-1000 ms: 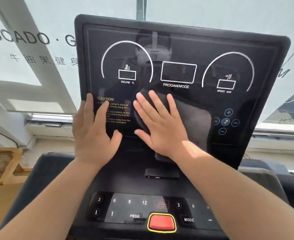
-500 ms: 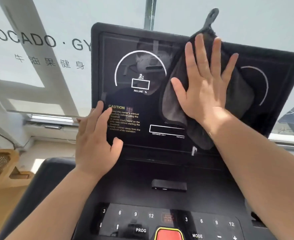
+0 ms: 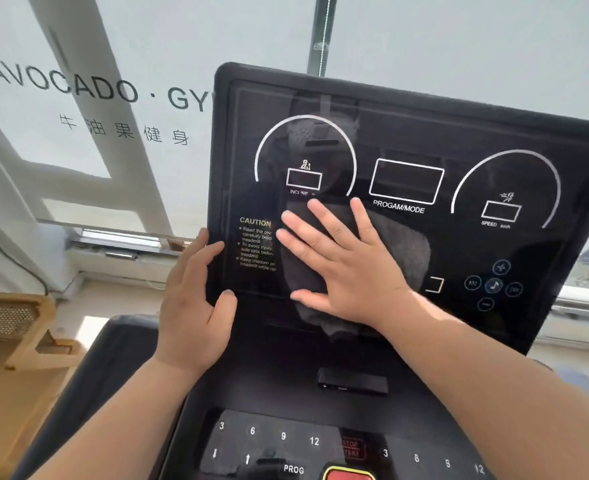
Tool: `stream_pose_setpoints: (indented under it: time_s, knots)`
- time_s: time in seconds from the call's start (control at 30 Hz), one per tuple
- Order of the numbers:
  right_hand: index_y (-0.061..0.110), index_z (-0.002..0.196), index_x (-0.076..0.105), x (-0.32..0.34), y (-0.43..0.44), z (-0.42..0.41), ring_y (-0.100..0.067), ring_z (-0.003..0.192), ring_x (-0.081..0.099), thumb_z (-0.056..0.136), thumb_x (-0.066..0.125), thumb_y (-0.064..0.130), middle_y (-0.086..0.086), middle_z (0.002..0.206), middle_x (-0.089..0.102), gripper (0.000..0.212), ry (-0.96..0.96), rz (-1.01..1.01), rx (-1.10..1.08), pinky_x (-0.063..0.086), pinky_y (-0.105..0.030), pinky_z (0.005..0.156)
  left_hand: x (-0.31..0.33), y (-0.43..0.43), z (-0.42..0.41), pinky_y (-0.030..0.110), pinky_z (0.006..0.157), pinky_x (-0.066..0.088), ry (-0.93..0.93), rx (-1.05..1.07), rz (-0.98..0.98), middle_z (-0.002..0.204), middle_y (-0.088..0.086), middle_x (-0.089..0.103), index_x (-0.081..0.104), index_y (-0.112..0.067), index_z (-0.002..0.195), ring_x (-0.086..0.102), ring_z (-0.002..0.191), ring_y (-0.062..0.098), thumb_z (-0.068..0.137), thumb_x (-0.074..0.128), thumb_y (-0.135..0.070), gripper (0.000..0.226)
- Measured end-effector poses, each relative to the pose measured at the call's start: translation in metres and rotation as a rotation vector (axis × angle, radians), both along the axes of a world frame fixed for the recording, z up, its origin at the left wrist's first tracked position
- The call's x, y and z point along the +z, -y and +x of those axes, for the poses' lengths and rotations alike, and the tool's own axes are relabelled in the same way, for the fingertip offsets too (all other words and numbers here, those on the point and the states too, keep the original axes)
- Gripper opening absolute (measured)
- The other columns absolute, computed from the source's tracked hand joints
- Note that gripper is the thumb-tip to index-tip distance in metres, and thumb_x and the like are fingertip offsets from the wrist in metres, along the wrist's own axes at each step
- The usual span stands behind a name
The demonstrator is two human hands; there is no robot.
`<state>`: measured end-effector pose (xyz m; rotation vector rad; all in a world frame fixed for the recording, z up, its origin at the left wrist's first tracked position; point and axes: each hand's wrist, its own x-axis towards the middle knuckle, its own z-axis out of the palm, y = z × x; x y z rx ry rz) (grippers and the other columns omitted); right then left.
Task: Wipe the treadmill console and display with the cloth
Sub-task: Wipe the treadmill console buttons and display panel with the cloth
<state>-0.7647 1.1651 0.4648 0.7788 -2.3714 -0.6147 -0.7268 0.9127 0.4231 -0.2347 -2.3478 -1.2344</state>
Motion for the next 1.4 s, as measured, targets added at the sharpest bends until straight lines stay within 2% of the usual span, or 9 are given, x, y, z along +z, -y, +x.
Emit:
stream_pose_setpoints:
  time_s: [0.17,0.27,0.37,0.57,0.83,1.0,1.17,1.3,1.4]
  knots:
    - [0.027,0.165,0.013,0.049,-0.044,-0.012,-0.031,0.160,0.000,0.088,0.046,0.078,0.005,0.173,0.005,0.098,-0.062,-0.182,-0.202,-0.014,-0.063,0.121,0.001,0.008,0.000,0.055,0.113,0.039,0.041,-0.072,0.096,0.158,-0.009,0.040,0.048,-0.028,0.135,0.037,0.146,0.012,0.080,0.054,-0.012,0.057]
    - [0.023,0.166,0.008,0.087,-0.017,-0.033,-0.036,0.159,-0.003,0.092,0.042,0.077,0.000,0.174,0.001,0.098,-0.067,-0.345,-0.301,-0.008,-0.071,0.119,-0.003,0.016,0.008,0.042,0.119,0.033,0.080,-0.099,0.068,0.159,-0.010,0.039,0.046,-0.029,0.135,0.033,0.145,0.000,0.080,0.055,-0.011,0.059]
    - [0.021,0.165,0.001,0.098,0.034,-0.051,-0.039,0.158,-0.001,0.094,0.028,0.080,-0.003,0.174,0.000,0.096,-0.095,-0.405,-0.360,0.000,-0.073,0.120,-0.015,0.027,0.021,0.036,0.118,0.031,0.094,-0.073,-0.075,0.155,-0.006,0.043,0.048,-0.021,0.136,0.040,0.141,0.012,0.078,0.057,-0.013,0.059]
    - [0.020,0.166,0.006,0.023,0.120,-0.027,-0.035,0.159,-0.001,0.097,0.029,0.073,-0.003,0.174,0.004,0.090,0.029,-0.318,-0.208,0.001,-0.070,0.122,-0.040,0.057,0.052,0.030,0.111,0.029,0.217,0.033,-0.126,0.137,0.002,0.058,0.057,-0.014,0.125,0.046,0.128,0.017,0.075,0.055,-0.016,0.050]
    - [0.023,0.164,0.001,-0.069,0.140,0.031,-0.029,0.159,-0.008,0.100,0.033,0.065,0.003,0.173,0.008,0.083,0.204,-0.155,-0.152,-0.021,-0.063,0.119,-0.047,0.078,0.070,0.026,0.107,0.031,0.367,-0.015,-0.151,0.128,-0.008,0.056,0.056,-0.017,0.134,0.049,0.125,0.017,0.077,0.055,-0.021,0.057]
    - [0.014,0.163,0.024,-0.083,0.133,0.057,-0.027,0.159,0.006,0.098,0.054,0.049,-0.003,0.171,0.020,0.079,0.256,-0.234,-0.080,0.002,-0.053,0.128,-0.041,0.062,0.063,0.033,0.108,0.042,0.440,-0.040,0.028,0.138,-0.011,0.054,0.049,-0.024,0.144,0.052,0.124,0.009,0.091,0.065,-0.021,0.055]
    - [0.000,0.155,0.039,-0.070,0.114,0.061,-0.033,0.156,0.023,0.100,0.058,0.019,-0.015,0.166,0.031,0.061,0.200,-0.403,-0.083,0.026,-0.047,0.126,-0.035,0.035,0.038,0.031,0.096,0.050,0.515,0.011,0.158,0.118,-0.009,0.064,0.059,-0.022,0.132,0.061,0.105,0.011,0.088,0.073,-0.028,0.047]
    - [0.002,0.131,0.065,-0.050,0.106,0.048,-0.037,0.124,0.058,0.090,0.065,0.002,-0.016,0.133,0.064,0.041,0.098,-0.523,0.029,0.048,-0.046,0.105,-0.035,0.030,0.024,0.038,0.084,0.053,0.526,0.106,0.130,0.095,-0.006,0.065,0.060,-0.025,0.103,0.065,0.089,0.018,0.086,0.071,-0.023,0.020]
    - [0.012,0.116,0.069,-0.036,0.115,0.041,-0.031,0.091,0.059,0.086,0.073,0.010,-0.006,0.101,0.066,0.031,0.002,-0.470,-0.051,0.042,-0.039,0.078,-0.036,0.035,0.020,0.034,0.078,0.048,0.531,0.112,0.087,0.084,-0.008,0.062,0.056,-0.026,0.089,0.064,0.085,0.020,0.085,0.072,-0.022,0.017]
